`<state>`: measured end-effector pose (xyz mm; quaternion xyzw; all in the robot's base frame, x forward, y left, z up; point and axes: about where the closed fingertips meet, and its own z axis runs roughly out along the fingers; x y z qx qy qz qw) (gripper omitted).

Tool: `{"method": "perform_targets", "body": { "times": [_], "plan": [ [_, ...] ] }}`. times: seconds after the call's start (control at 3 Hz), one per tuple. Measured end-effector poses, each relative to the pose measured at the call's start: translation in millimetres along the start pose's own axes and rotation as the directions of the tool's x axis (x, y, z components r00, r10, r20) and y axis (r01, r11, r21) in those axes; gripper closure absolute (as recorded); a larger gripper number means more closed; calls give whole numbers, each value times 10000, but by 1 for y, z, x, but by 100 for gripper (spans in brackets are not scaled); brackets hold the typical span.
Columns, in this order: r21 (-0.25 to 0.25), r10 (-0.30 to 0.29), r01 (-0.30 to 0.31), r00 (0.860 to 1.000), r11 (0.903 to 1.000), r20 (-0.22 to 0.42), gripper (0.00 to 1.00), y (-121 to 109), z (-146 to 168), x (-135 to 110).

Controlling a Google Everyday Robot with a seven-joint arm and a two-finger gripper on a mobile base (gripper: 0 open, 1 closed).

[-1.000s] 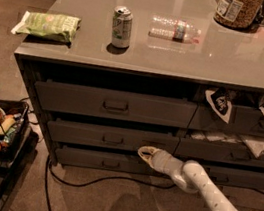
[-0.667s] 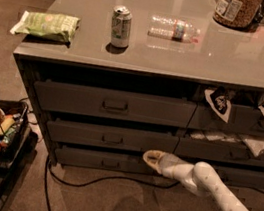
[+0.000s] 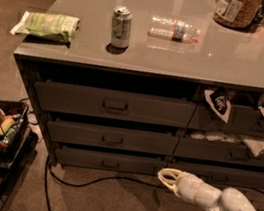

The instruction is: Close middle drawer

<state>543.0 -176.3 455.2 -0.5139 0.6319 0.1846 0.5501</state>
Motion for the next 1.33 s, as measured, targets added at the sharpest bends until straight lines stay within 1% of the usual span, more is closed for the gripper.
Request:
{"method": "perform_targets", "body": {
  "times": [0.33,0.67,1.0,1.33],
  "plan": [
    [1499,115,-39,9987,9887,-500,100,11,-52,-28],
    [2726,-284,411,9983,9612,-502,100,50,-62,-52],
    [3530,-727,899,9954,9313,-618,100,51,-70,-69],
    [3531,-746,924,9952,9310,-635,81,50,-70,-69]
  ]
}}
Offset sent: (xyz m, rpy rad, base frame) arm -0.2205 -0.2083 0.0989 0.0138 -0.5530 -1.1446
